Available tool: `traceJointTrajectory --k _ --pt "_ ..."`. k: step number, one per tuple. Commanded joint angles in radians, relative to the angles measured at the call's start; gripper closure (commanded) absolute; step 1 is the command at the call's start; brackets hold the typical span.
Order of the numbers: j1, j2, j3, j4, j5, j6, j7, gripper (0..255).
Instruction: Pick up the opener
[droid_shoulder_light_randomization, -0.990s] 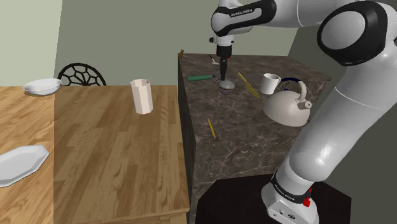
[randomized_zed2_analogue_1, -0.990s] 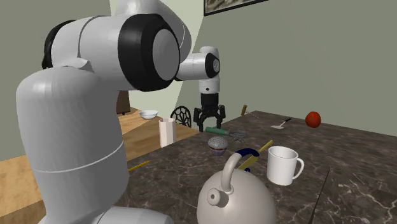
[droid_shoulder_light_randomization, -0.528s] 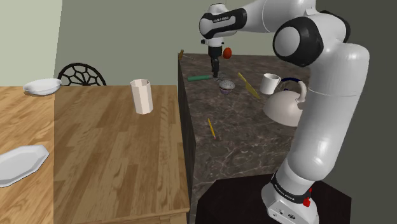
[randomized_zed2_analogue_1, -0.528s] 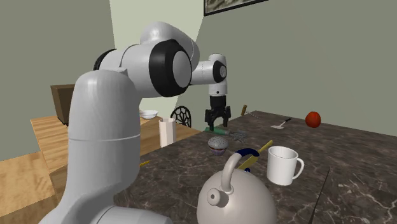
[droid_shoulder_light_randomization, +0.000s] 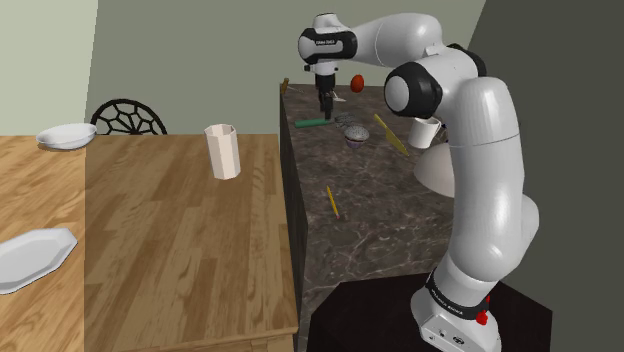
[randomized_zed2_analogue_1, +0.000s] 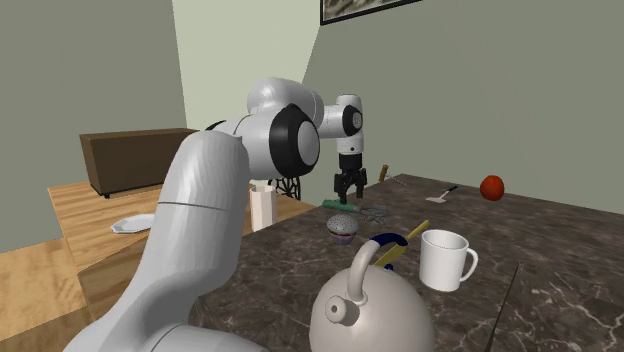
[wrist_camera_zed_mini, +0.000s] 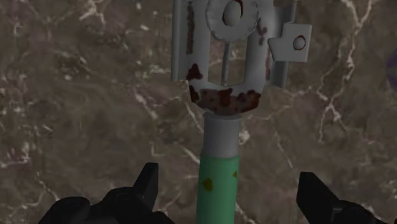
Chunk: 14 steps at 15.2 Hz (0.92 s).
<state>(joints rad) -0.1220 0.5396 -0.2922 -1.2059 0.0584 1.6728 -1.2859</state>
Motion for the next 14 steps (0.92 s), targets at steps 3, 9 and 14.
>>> traceJointTrajectory --k 3,9,14 --pt "0.000 0.013 0.002 -0.032 0.002 0.045 -0.004 0" --pt "0.002 0.013 0.003 -0.064 0.003 0.077 -0.003 255" --pt "0.002 0.014 0.003 -0.062 0.003 0.076 -0.002 255"
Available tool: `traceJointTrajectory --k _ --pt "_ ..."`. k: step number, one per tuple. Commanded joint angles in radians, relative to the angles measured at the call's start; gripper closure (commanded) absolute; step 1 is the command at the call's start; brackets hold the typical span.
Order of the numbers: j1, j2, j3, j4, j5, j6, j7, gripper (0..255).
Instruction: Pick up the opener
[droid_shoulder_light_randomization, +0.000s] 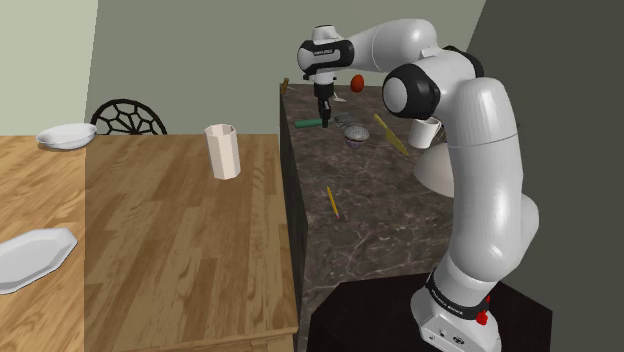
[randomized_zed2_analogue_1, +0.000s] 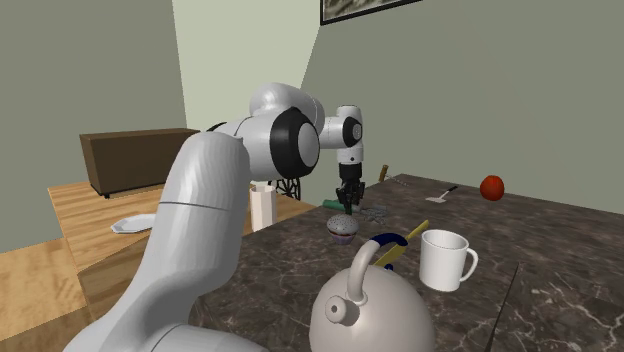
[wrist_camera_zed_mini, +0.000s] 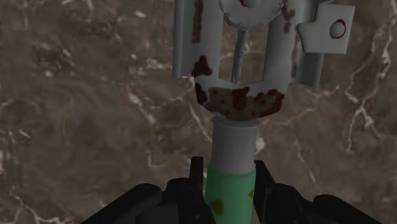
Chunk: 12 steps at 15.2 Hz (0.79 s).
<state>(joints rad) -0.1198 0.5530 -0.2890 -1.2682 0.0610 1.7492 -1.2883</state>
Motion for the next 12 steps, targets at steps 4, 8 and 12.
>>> traceJointTrajectory --k 4,8,12 --pt "-0.001 -0.001 0.000 0.009 0.000 -0.010 -0.001 255" --pt "-0.005 0.000 -0.001 0.065 0.000 -0.065 -0.003 255" --pt "-0.011 0.007 -0.002 0.130 0.001 -0.123 -0.005 255"
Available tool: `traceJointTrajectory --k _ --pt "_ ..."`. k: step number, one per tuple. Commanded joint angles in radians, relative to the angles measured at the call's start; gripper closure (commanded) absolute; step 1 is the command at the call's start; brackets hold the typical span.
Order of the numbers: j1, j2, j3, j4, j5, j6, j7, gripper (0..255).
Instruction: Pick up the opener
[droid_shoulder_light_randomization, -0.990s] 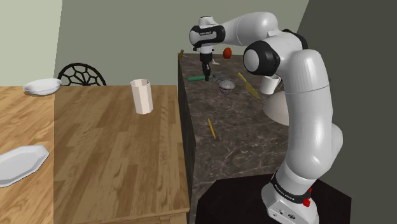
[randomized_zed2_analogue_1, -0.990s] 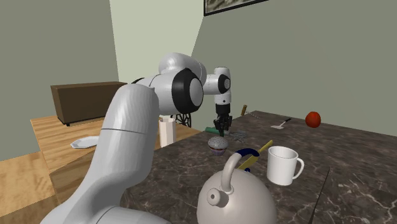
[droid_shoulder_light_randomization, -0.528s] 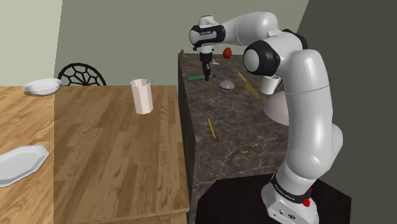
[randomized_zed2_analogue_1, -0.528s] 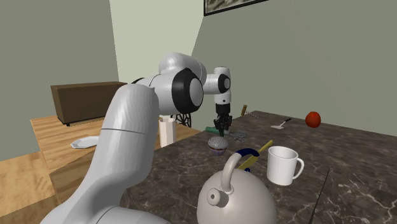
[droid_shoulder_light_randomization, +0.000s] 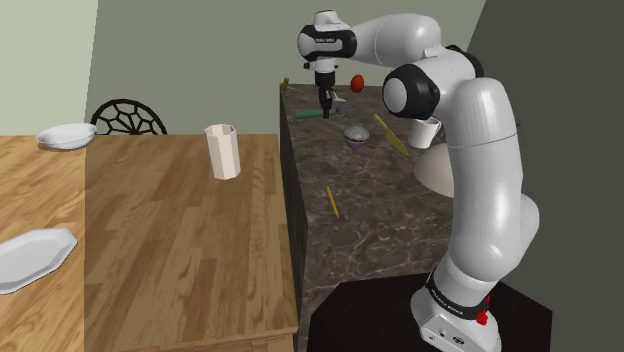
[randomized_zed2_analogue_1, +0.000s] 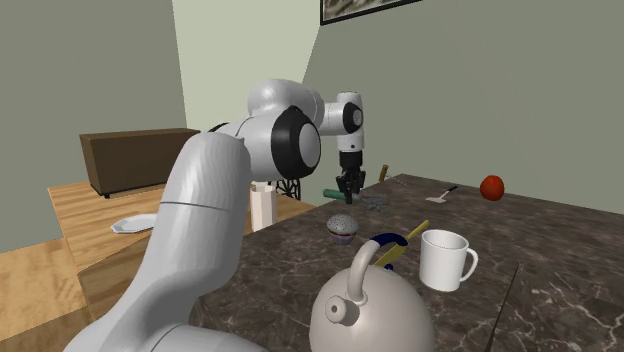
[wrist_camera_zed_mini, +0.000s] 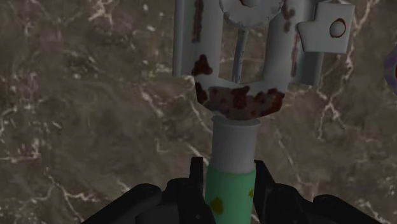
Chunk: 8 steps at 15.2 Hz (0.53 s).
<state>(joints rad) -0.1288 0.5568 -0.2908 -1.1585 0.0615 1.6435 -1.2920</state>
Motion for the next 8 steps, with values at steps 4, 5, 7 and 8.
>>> traceJointTrajectory --k 4,5,7,8 --pt "-0.011 0.017 0.000 0.097 0.004 -0.080 -0.004 255" --pt "-0.014 0.022 0.000 0.119 0.005 -0.096 -0.005 255" --pt "-0.017 0.028 0.000 0.146 0.006 -0.116 -0.005 255" --pt "-0.017 0.028 0.000 0.145 0.006 -0.116 -0.005 255"
